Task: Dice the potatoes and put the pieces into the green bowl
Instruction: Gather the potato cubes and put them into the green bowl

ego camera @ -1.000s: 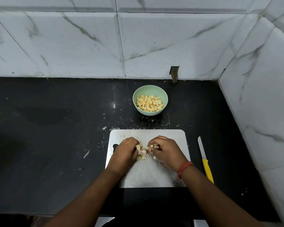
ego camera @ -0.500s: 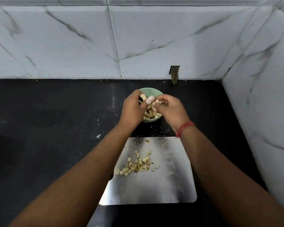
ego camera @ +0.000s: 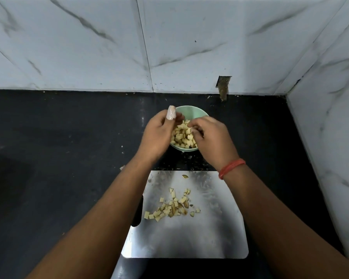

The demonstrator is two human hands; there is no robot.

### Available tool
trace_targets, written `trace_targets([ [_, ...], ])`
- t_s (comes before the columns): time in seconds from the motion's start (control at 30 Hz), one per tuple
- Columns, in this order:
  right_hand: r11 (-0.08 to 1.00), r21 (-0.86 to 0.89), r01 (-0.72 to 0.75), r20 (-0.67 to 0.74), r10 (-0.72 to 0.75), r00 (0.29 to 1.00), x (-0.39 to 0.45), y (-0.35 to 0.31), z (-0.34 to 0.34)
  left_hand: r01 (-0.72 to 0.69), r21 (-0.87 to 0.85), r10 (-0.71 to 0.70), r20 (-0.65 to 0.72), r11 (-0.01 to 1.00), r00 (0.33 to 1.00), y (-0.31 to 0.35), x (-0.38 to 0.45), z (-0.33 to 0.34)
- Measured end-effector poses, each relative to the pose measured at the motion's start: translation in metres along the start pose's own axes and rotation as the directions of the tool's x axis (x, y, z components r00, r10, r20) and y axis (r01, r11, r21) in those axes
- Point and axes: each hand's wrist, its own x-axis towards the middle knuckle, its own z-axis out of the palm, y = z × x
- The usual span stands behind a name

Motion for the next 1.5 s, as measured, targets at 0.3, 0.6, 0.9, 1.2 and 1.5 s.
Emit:
trace_targets([
  [0.3, 0.997, -0.071, 0.025, -0.072, -0.030, 0.997, -0.054, -0.020, 0.008, -0.049, -0.098, 0.026, -0.220, 0.994, 0.975, -0.028, -0.061, -0.009],
  [0.6, 0.940, -0.340, -0.025, 0.311, 0.138, 0.940, -0.088, 0.000, 0.064, 0.019, 0.094, -0.004, -0.160, 0.995, 0.987, -0.062, -0.088, -0.019],
  [0.9, 0.831, -0.540, -0.136, 0.238, 0.306, 0.922, -0.078, -0.015, 0.089, 0.010, 0.180, 0.010, -0.115, 0.984, 0.993, -0.074, -0.109, -0.024],
  [1.2, 0.889, -0.452, -0.069, 0.169, 0.162, 0.972, -0.098, -0.017, 0.074, 0.006, 0.183, 0.013, -0.102, 0.983, 0.995, -0.073, -0.116, -0.036],
  [1.5, 0.948, -0.317, -0.027, -0.195, -0.038, 0.980, -0.070, -0.035, 0.024, 0.005, 0.176, 0.006, -0.062, 0.984, 0.998, -0.072, -0.113, -0.032],
])
